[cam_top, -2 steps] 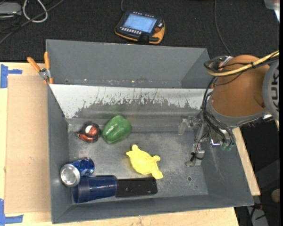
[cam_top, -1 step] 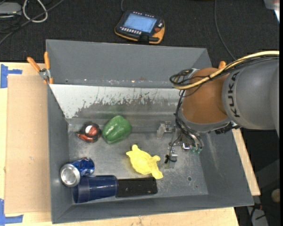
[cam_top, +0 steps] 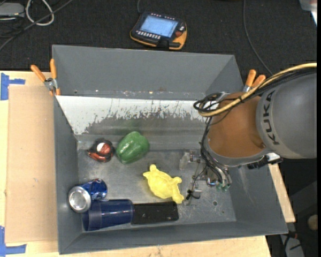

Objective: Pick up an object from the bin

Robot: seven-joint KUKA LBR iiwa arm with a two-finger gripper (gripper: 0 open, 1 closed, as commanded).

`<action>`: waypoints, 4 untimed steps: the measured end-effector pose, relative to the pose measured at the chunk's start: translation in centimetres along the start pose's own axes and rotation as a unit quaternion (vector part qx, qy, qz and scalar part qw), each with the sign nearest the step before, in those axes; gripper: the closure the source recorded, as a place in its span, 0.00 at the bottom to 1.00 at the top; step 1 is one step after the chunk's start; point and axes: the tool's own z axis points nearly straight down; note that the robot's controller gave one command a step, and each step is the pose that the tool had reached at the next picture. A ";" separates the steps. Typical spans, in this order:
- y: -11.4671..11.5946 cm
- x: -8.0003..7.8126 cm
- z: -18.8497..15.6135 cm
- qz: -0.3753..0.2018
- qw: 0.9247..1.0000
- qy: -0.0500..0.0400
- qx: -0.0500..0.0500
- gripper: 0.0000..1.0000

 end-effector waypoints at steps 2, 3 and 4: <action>3.0 1.8 4.6 0.042 0.999 0.000 0.000 0.00; 2.9 1.7 4.6 0.042 0.999 -0.001 0.000 0.00; 2.9 0.9 3.7 0.030 1.000 0.003 0.001 0.00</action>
Offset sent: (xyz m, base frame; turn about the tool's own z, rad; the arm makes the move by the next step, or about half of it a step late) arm -0.0131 0.0307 -0.0455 0.0863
